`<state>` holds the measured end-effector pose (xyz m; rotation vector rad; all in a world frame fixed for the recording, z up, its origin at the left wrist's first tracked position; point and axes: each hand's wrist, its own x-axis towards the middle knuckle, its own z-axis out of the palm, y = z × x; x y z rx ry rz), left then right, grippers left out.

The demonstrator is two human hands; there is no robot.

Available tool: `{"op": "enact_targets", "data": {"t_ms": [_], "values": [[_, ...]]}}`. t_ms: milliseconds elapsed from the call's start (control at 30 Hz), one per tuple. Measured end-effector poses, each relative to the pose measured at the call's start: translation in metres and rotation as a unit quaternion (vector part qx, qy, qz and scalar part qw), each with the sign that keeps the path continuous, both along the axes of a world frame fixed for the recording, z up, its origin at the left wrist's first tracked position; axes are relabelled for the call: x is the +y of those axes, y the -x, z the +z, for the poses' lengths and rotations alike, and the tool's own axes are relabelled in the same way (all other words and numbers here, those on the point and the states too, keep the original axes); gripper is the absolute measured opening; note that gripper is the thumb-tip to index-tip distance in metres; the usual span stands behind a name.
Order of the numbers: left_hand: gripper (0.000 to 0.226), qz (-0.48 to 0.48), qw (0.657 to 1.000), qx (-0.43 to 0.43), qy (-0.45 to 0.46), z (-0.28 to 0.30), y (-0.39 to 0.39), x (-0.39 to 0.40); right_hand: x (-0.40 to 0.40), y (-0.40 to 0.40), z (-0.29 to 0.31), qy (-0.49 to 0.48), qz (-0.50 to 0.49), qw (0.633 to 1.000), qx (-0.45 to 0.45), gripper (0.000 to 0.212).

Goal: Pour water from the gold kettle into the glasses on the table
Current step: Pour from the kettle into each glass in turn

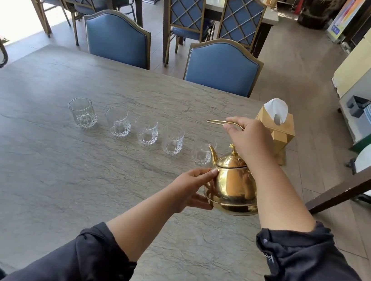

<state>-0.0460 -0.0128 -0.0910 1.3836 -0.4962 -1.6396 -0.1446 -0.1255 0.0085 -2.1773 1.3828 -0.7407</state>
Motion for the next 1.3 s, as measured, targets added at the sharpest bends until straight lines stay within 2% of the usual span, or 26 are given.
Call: {"op": "enact_targets", "data": {"t_ms": [767, 1033, 1300], "values": [[0.049, 0.005, 1.000, 0.010, 0.006, 0.010, 0.005, 0.002, -0.001, 0.001, 0.011, -0.002, 0.007, 1.000, 0.031, 0.030], [0.023, -0.004, 1.000, 0.015, 0.013, 0.012, 0.006, 0.004, 0.000, 0.002, 0.010, 0.005, 0.009, 1.000, 0.027, 0.029], [0.026, -0.007, 1.000, 0.013, 0.011, 0.011, 0.007, 0.004, -0.001, 0.003, 0.012, 0.008, 0.011, 1.000, 0.022, 0.027]]}}
